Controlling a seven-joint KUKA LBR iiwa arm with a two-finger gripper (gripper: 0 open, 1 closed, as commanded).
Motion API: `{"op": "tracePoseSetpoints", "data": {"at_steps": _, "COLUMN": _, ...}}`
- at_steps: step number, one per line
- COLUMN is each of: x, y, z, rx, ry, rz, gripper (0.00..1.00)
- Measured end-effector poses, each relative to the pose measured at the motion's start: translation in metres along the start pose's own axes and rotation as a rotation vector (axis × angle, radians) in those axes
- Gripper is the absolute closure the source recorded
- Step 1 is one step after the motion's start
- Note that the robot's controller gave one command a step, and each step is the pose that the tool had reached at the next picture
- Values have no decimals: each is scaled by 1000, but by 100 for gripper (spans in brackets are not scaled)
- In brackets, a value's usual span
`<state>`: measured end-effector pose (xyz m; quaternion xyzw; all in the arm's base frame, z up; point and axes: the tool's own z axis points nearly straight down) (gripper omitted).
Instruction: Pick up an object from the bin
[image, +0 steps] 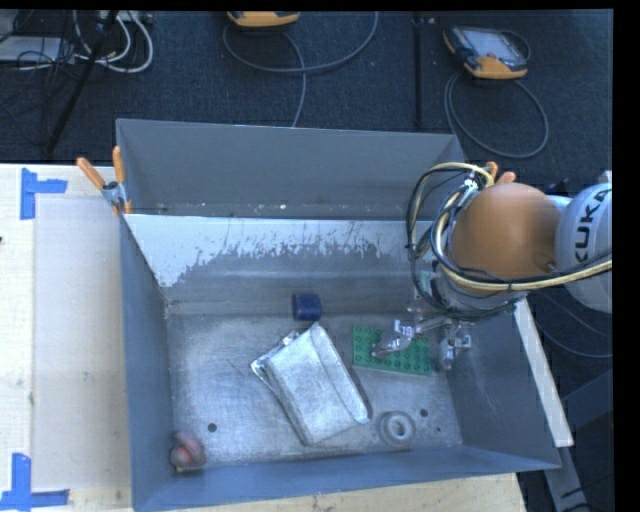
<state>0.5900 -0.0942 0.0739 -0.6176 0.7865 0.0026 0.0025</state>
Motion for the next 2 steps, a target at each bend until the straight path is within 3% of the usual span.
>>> {"op": "tracePoseSetpoints", "data": {"at_steps": 1, "x": 0, "y": 0, "z": -1, "rx": 2, "ry": -3, "rz": 5, "gripper": 100}}
{"op": "tracePoseSetpoints", "data": {"at_steps": 2, "x": 20, "y": 4, "z": -148, "rx": 7, "ry": 6, "rz": -150, "gripper": 100}}
